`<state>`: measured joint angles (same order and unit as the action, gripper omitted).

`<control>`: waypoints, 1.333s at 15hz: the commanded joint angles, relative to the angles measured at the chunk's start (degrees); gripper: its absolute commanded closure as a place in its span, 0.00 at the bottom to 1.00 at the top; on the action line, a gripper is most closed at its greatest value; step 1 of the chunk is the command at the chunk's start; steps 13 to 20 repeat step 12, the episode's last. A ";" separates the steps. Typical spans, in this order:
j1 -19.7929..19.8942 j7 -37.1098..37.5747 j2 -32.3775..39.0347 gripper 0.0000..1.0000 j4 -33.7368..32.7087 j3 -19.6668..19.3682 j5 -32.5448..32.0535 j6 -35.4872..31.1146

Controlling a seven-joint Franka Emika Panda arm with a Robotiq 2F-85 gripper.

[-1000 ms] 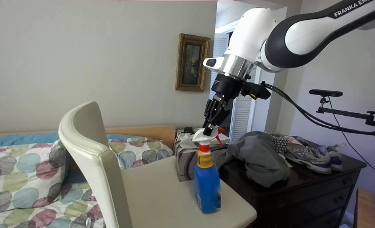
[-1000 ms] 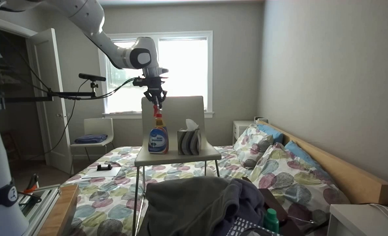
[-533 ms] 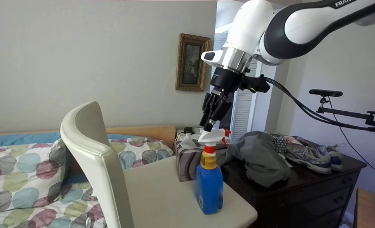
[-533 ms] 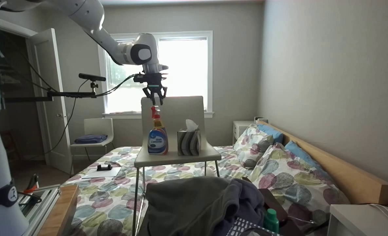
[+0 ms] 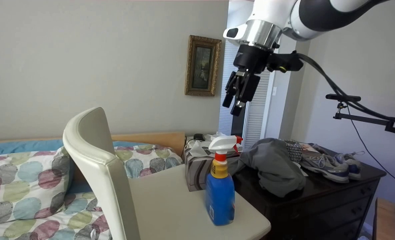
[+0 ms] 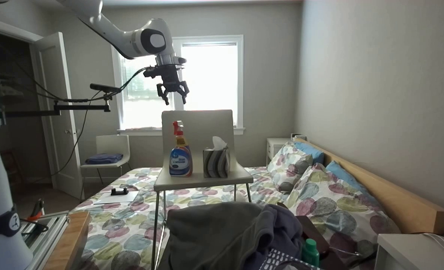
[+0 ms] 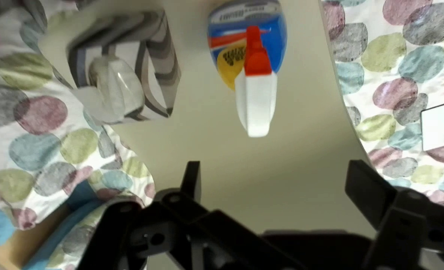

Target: Put the spray bottle on top of the white chair.

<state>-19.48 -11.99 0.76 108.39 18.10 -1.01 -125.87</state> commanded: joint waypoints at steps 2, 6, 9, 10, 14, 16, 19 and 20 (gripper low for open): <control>1.53 9.05 -8.98 0.00 1.81 -0.84 -0.54 16.08; 4.53 14.54 -16.43 0.00 6.65 -3.64 1.09 20.01; 5.20 13.54 -15.54 0.00 5.20 -4.28 1.09 19.05; 6.01 13.45 -17.07 0.00 6.78 -5.47 1.96 17.91; 6.65 13.34 -18.93 0.00 8.72 -6.59 2.65 17.01; 6.65 13.34 -18.93 0.00 8.72 -6.59 2.65 17.01; 6.65 13.34 -18.93 0.00 8.72 -6.59 2.65 17.01; 6.65 13.34 -18.93 0.00 8.72 -6.59 2.65 17.01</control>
